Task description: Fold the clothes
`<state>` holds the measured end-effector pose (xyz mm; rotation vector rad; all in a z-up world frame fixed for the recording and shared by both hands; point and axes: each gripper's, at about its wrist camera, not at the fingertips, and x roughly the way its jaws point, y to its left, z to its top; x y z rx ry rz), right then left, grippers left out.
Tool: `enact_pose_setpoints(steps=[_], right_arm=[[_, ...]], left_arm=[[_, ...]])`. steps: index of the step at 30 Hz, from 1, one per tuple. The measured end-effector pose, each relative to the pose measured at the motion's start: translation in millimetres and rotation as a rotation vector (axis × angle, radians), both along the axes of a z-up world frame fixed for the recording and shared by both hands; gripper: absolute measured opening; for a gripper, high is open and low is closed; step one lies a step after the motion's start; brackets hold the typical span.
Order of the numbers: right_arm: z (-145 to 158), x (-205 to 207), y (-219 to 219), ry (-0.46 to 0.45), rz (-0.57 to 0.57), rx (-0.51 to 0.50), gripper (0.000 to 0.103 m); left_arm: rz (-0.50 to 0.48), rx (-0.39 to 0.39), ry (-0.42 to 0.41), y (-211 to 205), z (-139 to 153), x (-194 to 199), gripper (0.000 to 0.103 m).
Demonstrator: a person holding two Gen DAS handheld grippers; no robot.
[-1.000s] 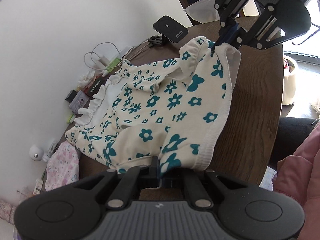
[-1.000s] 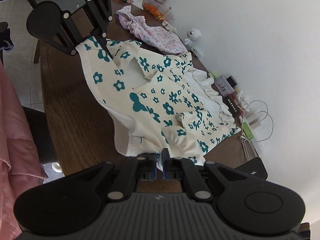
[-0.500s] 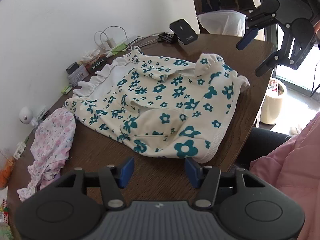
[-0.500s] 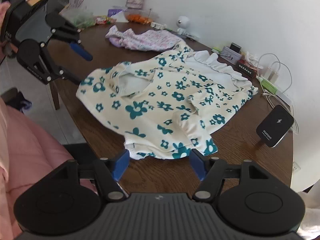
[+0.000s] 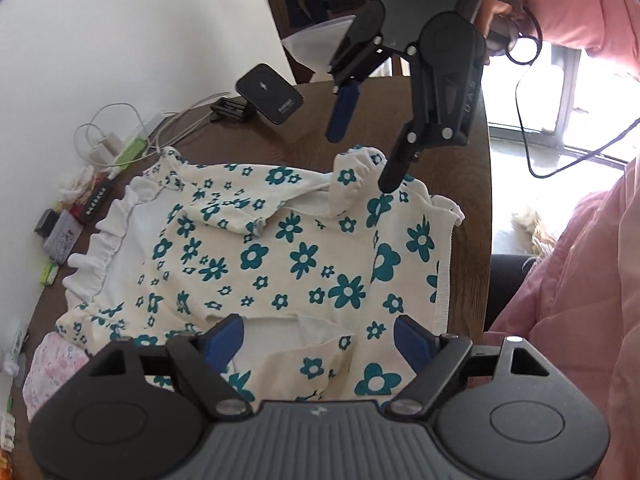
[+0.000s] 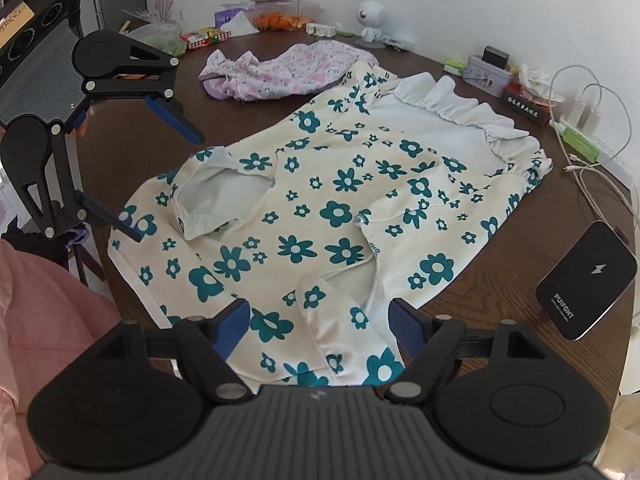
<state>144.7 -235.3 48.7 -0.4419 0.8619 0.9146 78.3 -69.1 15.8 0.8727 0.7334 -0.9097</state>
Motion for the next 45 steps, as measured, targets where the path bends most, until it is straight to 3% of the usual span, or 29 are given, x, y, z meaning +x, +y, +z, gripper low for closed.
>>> enact_pose_setpoints(steps=[2, 4, 5, 6, 7, 10, 16, 21, 25, 28, 33, 35, 37, 39, 41, 43, 45], right_arm=[[-9, 8, 3, 0.042, 0.027, -0.025, 0.060], [-18, 14, 5, 0.082, 0.048, -0.037, 0.048], [-21, 14, 4, 0.096, 0.055, -0.034, 0.034], [-23, 15, 4, 0.104, 0.053, -0.022, 0.013], [-23, 16, 1, 0.110, 0.043, 0.001, 0.008], [-19, 15, -10, 0.133, 0.019, 0.058, 0.006], [-21, 12, -33, 0.208, -0.038, 0.131, 0.005], [-29, 10, -38, 0.232, -0.077, 0.164, 0.005], [-35, 8, -43, 0.251, -0.108, 0.190, 0.006], [-34, 5, -48, 0.254, -0.135, 0.238, 0.011], [-19, -9, -62, 0.177, -0.195, 0.285, 0.043], [-17, -15, -69, 0.167, -0.222, 0.292, 0.046], [-17, -21, -77, 0.163, -0.252, 0.297, 0.049], [-20, -23, -82, 0.163, -0.283, 0.300, 0.053], [-24, -24, -87, 0.170, -0.317, 0.308, 0.056], [-28, -27, -89, 0.166, -0.346, 0.323, 0.065], [-27, -31, -87, 0.145, -0.355, 0.346, 0.080]], left_arm=[[-0.011, 0.040, 0.049, -2, -12, 12, 0.070], [0.009, 0.044, 0.108, 2, -19, 23, 0.039], [0.023, 0.033, 0.144, 5, -22, 28, 0.029], [0.044, 0.006, 0.172, 9, -22, 32, 0.009], [0.065, -0.024, 0.200, 14, -21, 35, 0.004], [0.135, -0.092, 0.224, 33, -20, 37, 0.002], [0.333, -0.238, 0.312, 80, -24, 41, 0.002], [0.480, -0.330, 0.314, 108, -29, 43, 0.002], [0.534, -0.381, 0.314, 118, -34, 42, 0.002], [0.543, -0.401, 0.300, 120, -35, 39, 0.002], [0.579, -0.431, 0.280, 125, -36, 36, 0.002], [0.588, -0.470, 0.280, 128, -33, 35, 0.008], [0.583, -0.516, 0.266, 130, -24, 34, 0.032], [0.560, -0.554, 0.242, 127, -12, 33, 0.047], [0.536, -0.574, 0.222, 120, -1, 35, 0.048], [0.512, -0.579, 0.200, 109, 6, 37, 0.062], [0.493, -0.584, 0.171, 93, 10, 38, 0.078]])
